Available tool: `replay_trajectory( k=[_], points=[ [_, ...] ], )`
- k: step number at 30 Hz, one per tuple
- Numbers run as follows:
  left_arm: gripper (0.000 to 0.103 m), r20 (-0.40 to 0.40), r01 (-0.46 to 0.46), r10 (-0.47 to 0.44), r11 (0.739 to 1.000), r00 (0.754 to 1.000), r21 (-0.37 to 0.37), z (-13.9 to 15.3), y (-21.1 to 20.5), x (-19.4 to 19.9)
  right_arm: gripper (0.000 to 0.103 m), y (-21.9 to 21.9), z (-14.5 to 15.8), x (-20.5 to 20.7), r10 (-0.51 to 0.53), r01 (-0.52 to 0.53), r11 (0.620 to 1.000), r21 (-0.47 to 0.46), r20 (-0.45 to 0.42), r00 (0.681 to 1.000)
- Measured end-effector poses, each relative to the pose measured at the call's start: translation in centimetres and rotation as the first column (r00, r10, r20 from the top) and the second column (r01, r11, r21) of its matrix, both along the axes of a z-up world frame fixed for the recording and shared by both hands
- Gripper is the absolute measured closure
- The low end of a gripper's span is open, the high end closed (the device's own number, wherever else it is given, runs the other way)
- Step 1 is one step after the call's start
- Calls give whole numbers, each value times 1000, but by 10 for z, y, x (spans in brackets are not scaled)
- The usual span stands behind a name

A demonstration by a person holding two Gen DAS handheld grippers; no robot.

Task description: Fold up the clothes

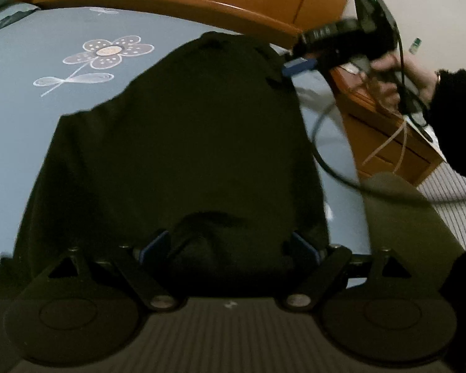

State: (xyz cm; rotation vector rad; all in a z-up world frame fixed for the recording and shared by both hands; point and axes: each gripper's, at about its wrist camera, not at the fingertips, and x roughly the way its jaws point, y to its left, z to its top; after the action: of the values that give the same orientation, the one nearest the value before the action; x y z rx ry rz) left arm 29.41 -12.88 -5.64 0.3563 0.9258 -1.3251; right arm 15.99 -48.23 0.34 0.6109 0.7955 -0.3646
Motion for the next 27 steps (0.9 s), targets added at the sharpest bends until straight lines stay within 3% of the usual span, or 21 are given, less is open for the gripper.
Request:
replay_trajectory(
  k=[3, 8, 12, 16, 23, 25, 27],
  points=[
    [18, -9, -10, 9, 1000, 1000, -29, 8, 16, -5, 35, 32, 21, 3, 46, -45, 998, -47, 25, 999],
    [18, 45, -95, 97, 994, 994, -49, 23, 44, -2, 26, 87, 18, 14, 125, -124, 992, -27, 6, 992],
    [18, 86, -171, 171, 985, 981, -14, 25, 74, -3, 22, 129, 14, 20, 181, -181, 984, -7, -12, 983],
    [18, 88, -257, 255, 966, 963, 12, 24, 107, -3, 18, 159, 1, 27, 203, -205, 979, -12, -85, 976],
    [18, 77, -328, 324, 944, 943, 47, 17, 145, -3, 15, 189, -33, 41, 187, -183, 982, 39, -162, 969],
    [18, 61, -335, 332, 941, 941, 48, 13, 154, -1, 4, 194, -38, 42, 171, -167, 985, 38, -165, 971],
    [18, 39, -343, 341, 938, 939, 53, 8, 163, 0, 0, 200, -38, 43, 160, -157, 987, 32, -173, 972]
  ],
)
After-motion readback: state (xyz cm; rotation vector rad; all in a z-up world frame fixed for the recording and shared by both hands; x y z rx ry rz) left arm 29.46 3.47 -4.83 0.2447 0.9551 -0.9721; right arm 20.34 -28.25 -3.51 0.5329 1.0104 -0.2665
